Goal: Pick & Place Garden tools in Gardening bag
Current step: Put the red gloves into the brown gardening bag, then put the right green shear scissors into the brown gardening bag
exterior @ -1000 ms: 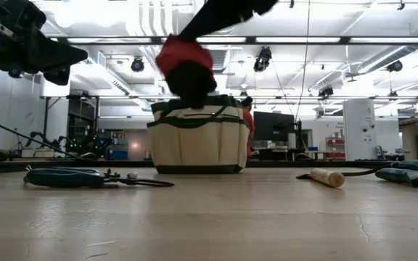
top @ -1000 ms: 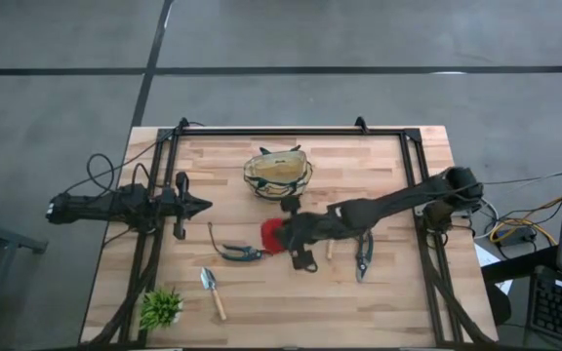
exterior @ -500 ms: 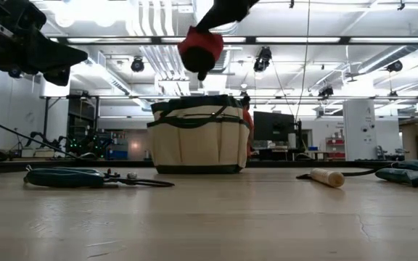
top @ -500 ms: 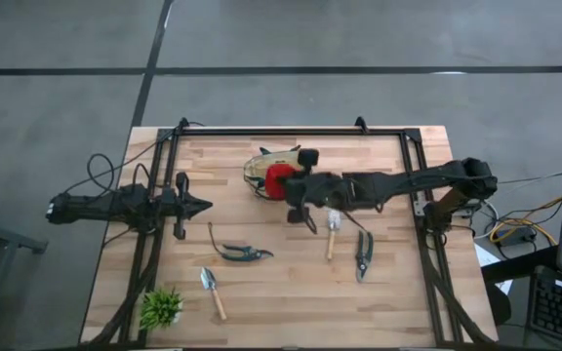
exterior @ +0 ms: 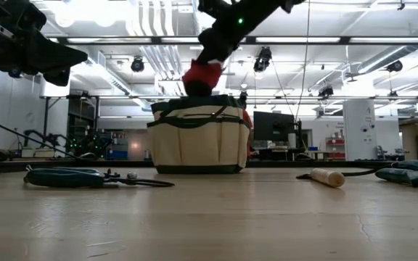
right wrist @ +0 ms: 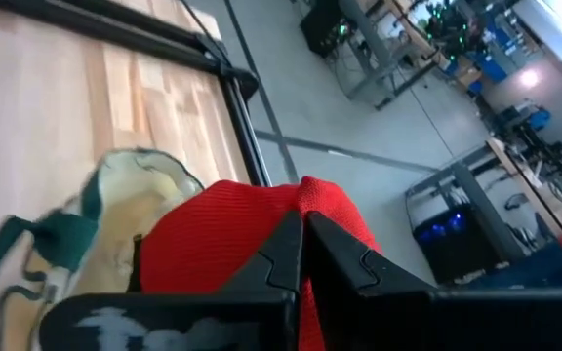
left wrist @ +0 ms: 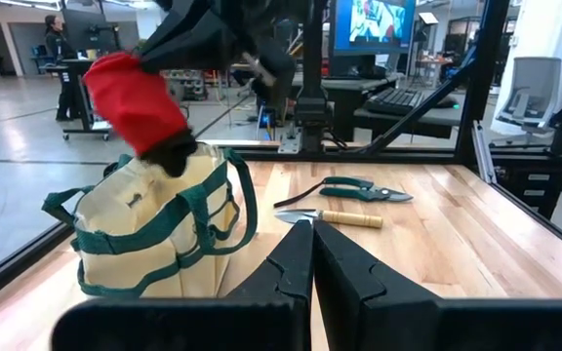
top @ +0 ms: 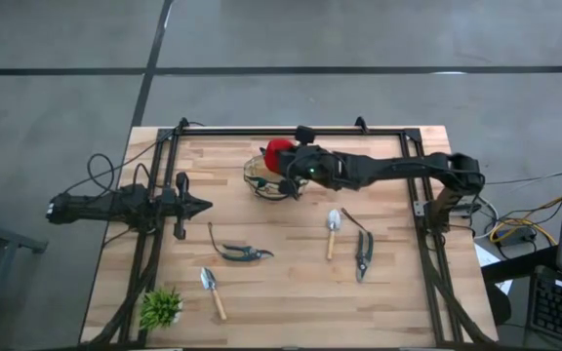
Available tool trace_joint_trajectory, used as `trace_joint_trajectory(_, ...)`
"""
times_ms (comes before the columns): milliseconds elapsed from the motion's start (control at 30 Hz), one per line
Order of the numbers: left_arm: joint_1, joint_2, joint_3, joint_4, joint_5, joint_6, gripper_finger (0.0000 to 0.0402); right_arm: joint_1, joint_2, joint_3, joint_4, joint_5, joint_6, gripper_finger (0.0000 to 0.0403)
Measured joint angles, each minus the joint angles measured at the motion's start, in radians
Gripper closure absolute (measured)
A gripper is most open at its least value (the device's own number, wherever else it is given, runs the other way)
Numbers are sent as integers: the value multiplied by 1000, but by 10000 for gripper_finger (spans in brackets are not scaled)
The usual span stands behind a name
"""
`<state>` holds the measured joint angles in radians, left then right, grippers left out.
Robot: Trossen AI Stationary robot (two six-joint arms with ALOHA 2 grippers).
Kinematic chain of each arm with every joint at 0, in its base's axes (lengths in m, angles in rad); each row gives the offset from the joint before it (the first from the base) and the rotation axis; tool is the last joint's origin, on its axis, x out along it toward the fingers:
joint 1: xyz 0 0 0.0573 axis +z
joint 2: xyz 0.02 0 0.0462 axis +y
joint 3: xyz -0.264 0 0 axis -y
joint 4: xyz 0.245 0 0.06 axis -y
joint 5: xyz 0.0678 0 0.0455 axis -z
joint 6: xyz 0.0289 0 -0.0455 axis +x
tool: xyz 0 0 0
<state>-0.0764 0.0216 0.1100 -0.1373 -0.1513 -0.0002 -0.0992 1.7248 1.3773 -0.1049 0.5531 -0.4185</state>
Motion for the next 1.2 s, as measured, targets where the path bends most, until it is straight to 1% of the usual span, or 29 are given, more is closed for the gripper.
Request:
trace_joint_trajectory(233, 0, 0, 0, -2, 0, 0, 387, -14, 34, 0, 12, -1, -1, 394)
trace_joint_trajectory(633, 0, 0, 0, -6, 0, 0, 387, -12, 53, 0, 5, -4, 22, 390)
trace_joint_trajectory(767, 0, 0, 0, -6, 0, 0, 387, -12, 53, 0, 6, -4, 22, 366)
trace_joint_trajectory(1000, 0, 0, 0, -6, 0, 0, 387, -8, 50, 0, 1, -2, 53, 302)
trace_joint_trajectory(1200, 0, 0, 0, -6, 0, 0, 387, 36, -23, 5, -180, -3, 141, 270)
